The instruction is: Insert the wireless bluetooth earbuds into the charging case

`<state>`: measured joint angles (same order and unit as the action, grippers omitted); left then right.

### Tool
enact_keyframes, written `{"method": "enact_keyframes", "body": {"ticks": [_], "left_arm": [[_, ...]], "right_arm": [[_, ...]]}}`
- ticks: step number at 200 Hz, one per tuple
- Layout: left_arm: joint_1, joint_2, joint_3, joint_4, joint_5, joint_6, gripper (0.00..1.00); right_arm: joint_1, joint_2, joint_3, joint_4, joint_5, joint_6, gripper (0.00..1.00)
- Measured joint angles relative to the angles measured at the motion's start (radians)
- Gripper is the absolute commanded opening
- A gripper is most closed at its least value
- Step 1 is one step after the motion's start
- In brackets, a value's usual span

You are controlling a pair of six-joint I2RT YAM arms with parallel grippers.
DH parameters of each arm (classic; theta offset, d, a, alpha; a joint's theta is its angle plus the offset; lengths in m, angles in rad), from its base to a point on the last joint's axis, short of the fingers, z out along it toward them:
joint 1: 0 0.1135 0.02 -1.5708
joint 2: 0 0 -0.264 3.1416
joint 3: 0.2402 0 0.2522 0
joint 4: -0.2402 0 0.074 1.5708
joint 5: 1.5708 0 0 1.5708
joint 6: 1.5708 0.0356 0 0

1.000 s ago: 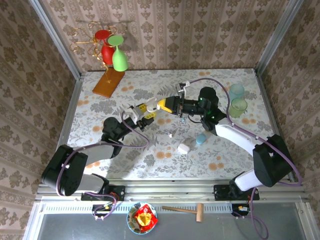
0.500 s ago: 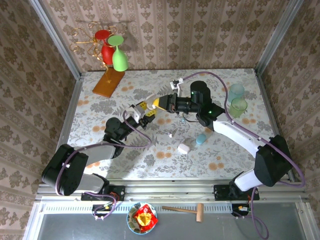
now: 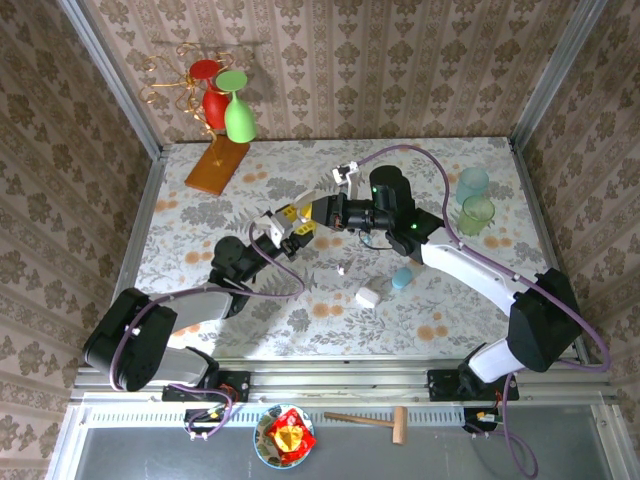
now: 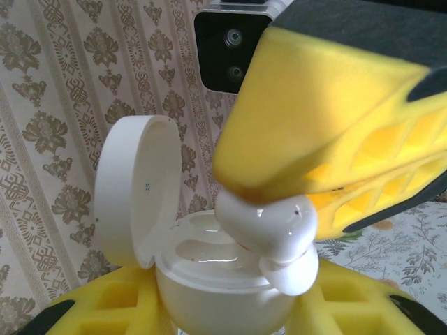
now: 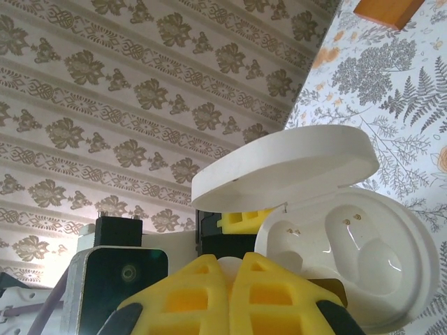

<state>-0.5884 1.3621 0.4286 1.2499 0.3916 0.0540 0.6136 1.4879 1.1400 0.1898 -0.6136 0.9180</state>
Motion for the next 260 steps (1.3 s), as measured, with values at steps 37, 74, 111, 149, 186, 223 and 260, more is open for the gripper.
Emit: {"method": "enact_keyframes", "body": {"ticks": [37,74,111,149,186,223,260], "left_arm": [[0.000,0.000,0.000,0.000,-0.004,0.000,0.25],[0.000,0.000,0.000,0.000,-0.007,0.000,0.25],[0.000,0.000,0.000,0.000,-0.011,-0.001,0.25],[0.001,0.000,0.000,0.000,0.000,-0.002,0.25],[0.001,0.000,0.000,0.000,0.005,-0.017,0.25],[0.001,0.000,0.000,0.000,0.004,-0.044,0.25],[0.001,0.000,0.003,-0.005,0.005,-0.061,0.25]], "right_arm": [[0.001,0.000,0.000,0.001,0.011,0.000,0.02],[0.001,0.000,0.000,0.003,0.018,0.000,0.02],[0.000,0.000,-0.001,0.039,0.027,0.005,0.02],[-0.003,0.000,-0.002,0.045,0.040,0.002,0.02],[-0.005,0.000,-0.002,0.029,0.047,-0.010,0.03],[-0.005,0.000,-0.001,0.009,0.050,-0.036,0.08],[-0.003,0.000,0.007,-0.011,0.050,-0.069,0.10]]}}
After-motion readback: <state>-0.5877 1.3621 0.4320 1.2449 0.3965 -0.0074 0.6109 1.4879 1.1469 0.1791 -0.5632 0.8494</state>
